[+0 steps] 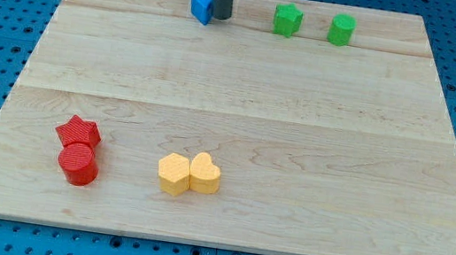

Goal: Separate the blue blocks and green blocks from each other

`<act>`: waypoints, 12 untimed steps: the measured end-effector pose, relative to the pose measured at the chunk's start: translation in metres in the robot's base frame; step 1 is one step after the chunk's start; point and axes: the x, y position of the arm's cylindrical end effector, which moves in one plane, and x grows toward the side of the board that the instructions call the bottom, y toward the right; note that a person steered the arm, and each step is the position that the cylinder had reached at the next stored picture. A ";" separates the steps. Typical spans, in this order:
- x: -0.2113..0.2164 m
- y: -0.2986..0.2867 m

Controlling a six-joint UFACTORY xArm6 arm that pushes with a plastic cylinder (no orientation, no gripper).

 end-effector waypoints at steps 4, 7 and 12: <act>-0.030 -0.066; -0.042 -0.143; 0.063 0.027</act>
